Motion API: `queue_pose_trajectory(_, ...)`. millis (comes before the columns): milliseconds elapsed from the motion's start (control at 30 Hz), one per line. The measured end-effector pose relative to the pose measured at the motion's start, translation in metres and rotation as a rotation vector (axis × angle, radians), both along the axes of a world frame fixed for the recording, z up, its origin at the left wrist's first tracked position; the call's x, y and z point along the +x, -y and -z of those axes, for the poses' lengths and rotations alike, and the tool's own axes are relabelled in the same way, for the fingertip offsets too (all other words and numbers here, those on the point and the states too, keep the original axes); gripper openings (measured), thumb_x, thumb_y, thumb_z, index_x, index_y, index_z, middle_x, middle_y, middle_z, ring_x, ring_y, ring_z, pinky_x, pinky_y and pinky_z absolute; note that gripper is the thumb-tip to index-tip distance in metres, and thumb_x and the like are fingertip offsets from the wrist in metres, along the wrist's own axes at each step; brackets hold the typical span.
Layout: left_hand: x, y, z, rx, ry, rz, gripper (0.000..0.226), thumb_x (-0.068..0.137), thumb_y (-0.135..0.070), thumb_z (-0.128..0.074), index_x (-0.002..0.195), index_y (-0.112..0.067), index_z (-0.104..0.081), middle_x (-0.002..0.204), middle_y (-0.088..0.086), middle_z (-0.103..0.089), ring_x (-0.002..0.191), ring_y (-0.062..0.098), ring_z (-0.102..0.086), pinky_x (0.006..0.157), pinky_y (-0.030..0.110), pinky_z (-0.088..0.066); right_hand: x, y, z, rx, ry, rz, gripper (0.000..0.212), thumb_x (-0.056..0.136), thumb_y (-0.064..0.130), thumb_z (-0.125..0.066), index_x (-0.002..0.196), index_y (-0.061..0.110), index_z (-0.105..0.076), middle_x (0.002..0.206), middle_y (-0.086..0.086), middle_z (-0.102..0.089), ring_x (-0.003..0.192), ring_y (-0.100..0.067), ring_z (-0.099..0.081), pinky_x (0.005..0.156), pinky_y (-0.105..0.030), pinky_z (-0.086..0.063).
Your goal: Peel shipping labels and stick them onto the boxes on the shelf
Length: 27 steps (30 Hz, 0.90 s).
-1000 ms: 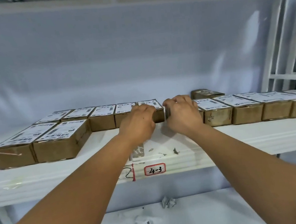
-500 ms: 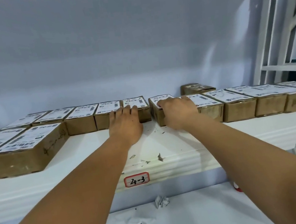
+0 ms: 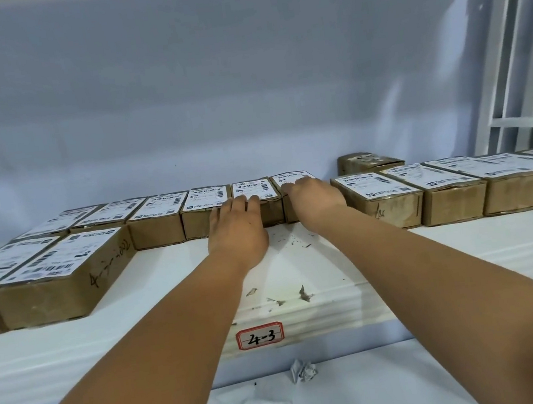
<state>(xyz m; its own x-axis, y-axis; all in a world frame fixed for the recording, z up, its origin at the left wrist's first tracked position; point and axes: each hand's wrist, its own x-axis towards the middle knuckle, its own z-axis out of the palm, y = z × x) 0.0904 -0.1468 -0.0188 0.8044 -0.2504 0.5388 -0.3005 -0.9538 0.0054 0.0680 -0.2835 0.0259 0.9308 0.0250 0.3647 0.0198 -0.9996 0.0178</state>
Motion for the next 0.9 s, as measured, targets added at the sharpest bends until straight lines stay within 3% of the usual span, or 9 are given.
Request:
queue_pose_trajectory(233, -0.004, 0.003, -0.003, 0.021, 0.049, 0.025, 0.064, 0.088, -0.016, -0.045, 0.147, -0.015, -0.022, 0.153, 0.008, -0.024, 0.143, 0.024, -0.017, 0.117, 0.042, -0.012, -0.006, 0.006, -0.001, 0.053, 0.094, -0.03, 0.046, 0.084, 0.005, -0.045, 0.129, 0.013, -0.047, 0.123, -0.014, -0.051, 0.119, -0.032, -0.046, 0.094, -0.038, -0.04)
queue_pose_trajectory(433, -0.016, 0.004, -0.006, 0.085, 0.085, 0.067, 0.058, 0.089, -0.012, -0.043, 0.144, -0.014, -0.028, 0.151, 0.009, -0.029, 0.14, 0.026, -0.025, 0.117, 0.038, -0.013, -0.034, 0.028, -0.008, -0.038, 0.052, 0.218, 0.048, 0.084, 0.019, -0.045, 0.132, 0.018, -0.044, 0.131, -0.013, -0.047, 0.129, -0.035, -0.034, 0.112, -0.05, -0.02)
queue_pose_trajectory(533, -0.021, 0.002, -0.008, 0.09, 0.105, 0.079, 0.054, 0.087, -0.009, -0.043, 0.14, -0.013, -0.034, 0.148, 0.009, -0.034, 0.137, 0.027, -0.031, 0.115, 0.037, -0.017, -0.048, 0.04, -0.007, 0.042, -0.003, 0.282, 0.054, 0.082, 0.027, -0.047, 0.135, 0.022, -0.041, 0.142, -0.014, -0.037, 0.136, -0.036, -0.025, 0.111, -0.057, -0.011)
queue_pose_trajectory(633, -0.027, 0.001, -0.009, 0.059, 0.1, 0.062, 0.05, 0.086, -0.006, -0.042, 0.136, -0.011, -0.039, 0.143, 0.011, -0.041, 0.132, 0.029, -0.035, 0.113, 0.039, -0.021, -0.058, 0.049, -0.011, 0.153, -0.174, 0.286, 0.064, 0.079, 0.028, -0.051, 0.141, 0.027, -0.034, 0.149, -0.014, -0.026, 0.138, -0.039, -0.021, 0.112, -0.054, -0.018)
queue_pose_trajectory(700, -0.031, 0.002, -0.009, 0.042, 0.089, 0.052, 0.048, 0.087, -0.005, -0.042, 0.134, -0.011, -0.04, 0.139, 0.011, -0.044, 0.13, 0.03, -0.037, 0.111, 0.039, -0.024, -0.057, 0.055, -0.007, 0.101, -0.201, 0.253, 0.057, 0.081, 0.026, -0.05, 0.137, 0.025, -0.038, 0.145, -0.013, -0.033, 0.135, -0.038, -0.028, 0.108, -0.047, -0.028)
queue_pose_trajectory(767, -0.033, 0.003, -0.01, 0.036, 0.087, 0.051, 0.047, 0.087, -0.005, -0.042, 0.133, -0.01, -0.041, 0.136, 0.012, -0.046, 0.127, 0.03, -0.039, 0.11, 0.039, -0.025, -0.05, 0.061, -0.002, 0.059, -0.14, 0.203, 0.048, 0.082, 0.021, -0.048, 0.129, 0.02, -0.043, 0.133, -0.012, -0.046, 0.125, -0.035, -0.042, 0.095, -0.04, -0.038)
queue_pose_trajectory(900, -0.034, 0.002, -0.01, 0.026, 0.081, 0.059, 0.045, 0.086, -0.003, -0.043, 0.13, -0.009, -0.043, 0.131, 0.012, -0.049, 0.122, 0.03, -0.042, 0.104, 0.037, -0.029, -0.039, 0.067, -0.001, -0.004, -0.161, 0.147, 0.037, 0.084, 0.015, -0.049, 0.121, 0.009, -0.051, 0.124, -0.012, -0.055, 0.113, -0.031, -0.053, 0.083, -0.033, -0.044)
